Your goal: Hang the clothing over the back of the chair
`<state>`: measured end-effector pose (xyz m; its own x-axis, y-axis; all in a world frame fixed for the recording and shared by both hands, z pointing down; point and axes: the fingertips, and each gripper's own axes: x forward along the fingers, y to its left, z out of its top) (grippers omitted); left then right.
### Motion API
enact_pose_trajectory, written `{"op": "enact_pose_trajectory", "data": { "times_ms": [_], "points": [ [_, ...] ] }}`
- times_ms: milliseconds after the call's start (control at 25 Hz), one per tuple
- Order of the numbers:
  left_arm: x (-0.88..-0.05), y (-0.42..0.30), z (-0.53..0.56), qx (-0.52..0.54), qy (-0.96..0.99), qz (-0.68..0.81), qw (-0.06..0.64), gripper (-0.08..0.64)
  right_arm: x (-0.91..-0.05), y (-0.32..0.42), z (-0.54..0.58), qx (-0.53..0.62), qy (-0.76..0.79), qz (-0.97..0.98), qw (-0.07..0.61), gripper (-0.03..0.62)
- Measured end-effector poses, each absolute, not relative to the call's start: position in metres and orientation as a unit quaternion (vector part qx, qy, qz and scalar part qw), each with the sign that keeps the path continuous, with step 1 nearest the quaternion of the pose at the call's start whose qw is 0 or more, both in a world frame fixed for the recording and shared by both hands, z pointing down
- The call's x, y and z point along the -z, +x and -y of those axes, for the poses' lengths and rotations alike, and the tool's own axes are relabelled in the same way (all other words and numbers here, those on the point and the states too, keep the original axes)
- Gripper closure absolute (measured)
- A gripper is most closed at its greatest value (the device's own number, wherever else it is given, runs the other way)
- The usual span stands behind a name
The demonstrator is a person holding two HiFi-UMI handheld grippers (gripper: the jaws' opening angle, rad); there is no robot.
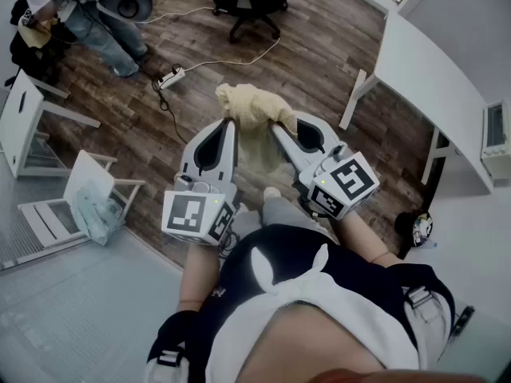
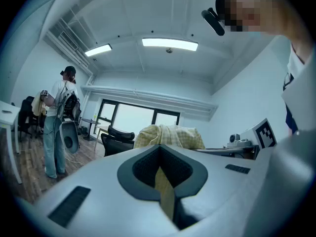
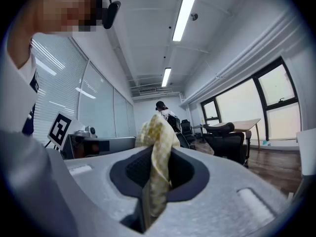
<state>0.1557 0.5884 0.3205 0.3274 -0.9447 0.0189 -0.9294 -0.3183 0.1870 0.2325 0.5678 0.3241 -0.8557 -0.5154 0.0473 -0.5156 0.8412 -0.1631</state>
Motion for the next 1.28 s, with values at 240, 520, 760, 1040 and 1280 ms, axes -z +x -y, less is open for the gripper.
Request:
{"op": "enact_pose_trajectory", "data": {
  "times_ms": [240,520,760,1040,1280],
  "points": [
    [-0.316,0.171,-0.569,0.037,0.809,0.582,0.074,0.555,-0.319,0.247,-0.551,-0.08,0.27,0.96,-0.007,0.535],
    [-0.312,0.192,-0.55,0.027,0.801,0.595,0.061,0.555,-0.319,0.27,-0.534,-0.084,0.257,0.963,-0.017,0.535],
    [-0.32,0.208,-0.541,0.022,0.793,0.605,0.066,0.555,-0.326,0.285,-0.523,-0.089,0.25,0.964,-0.016,0.535],
    [-0.328,0.217,-0.516,0.016,0.794,0.603,0.074,0.555,-0.332,0.291,-0.499,-0.102,0.255,0.961,-0.02,0.535],
    [-0.337,0.203,-0.483,0.02,0.802,0.591,0.084,0.555,-0.34,0.278,-0.471,-0.105,0.267,0.958,-0.012,0.535]
  ]
}}
